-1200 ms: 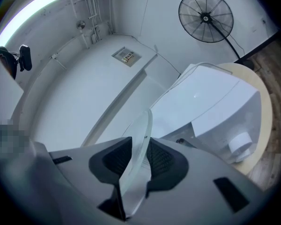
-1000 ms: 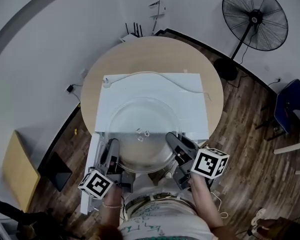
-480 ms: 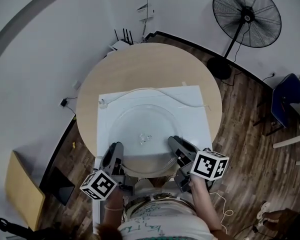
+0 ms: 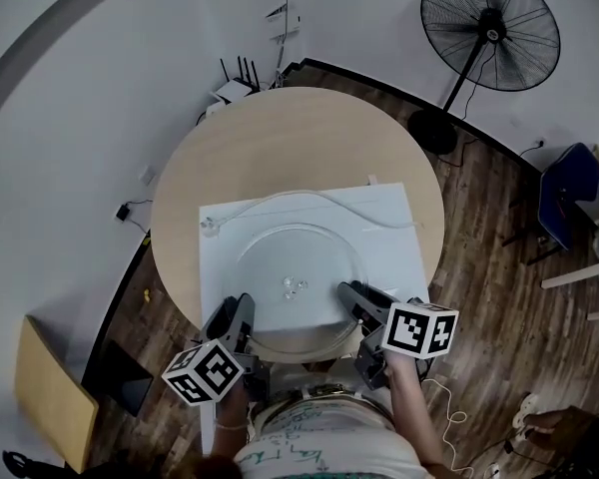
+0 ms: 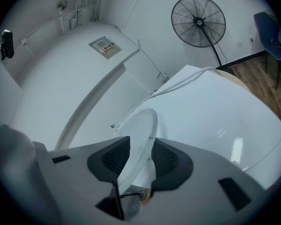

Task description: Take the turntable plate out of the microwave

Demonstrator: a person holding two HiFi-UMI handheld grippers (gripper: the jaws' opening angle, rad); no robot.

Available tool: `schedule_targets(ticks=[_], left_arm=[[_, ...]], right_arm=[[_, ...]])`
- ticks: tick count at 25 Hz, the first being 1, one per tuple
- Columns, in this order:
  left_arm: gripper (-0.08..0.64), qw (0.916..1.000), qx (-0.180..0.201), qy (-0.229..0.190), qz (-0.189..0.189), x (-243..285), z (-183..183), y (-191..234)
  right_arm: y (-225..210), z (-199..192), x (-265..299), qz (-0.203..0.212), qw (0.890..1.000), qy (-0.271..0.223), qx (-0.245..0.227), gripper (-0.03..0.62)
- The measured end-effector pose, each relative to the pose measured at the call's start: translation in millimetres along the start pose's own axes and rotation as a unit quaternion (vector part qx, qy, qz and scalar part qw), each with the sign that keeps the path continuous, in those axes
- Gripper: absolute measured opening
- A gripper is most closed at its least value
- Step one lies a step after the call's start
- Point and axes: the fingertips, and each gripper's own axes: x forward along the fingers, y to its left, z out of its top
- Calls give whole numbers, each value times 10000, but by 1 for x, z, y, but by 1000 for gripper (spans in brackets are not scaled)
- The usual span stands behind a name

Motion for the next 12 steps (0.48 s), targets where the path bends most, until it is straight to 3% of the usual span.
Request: schedule_targets(ticks=[6, 8, 12], left_arm=[[169, 9977, 278, 589, 197, 8, -2, 6], [181, 9940, 642, 827, 330, 9, -3, 9], [204, 9740, 1603, 1480, 618, 12, -10, 10]], right_arm=[[-5, -2, 10, -298, 9980, 556, -64, 133], [-6, -2, 11, -406, 9965, 723, -141, 136], [-11, 4, 13, -722, 9914, 998, -438, 147]])
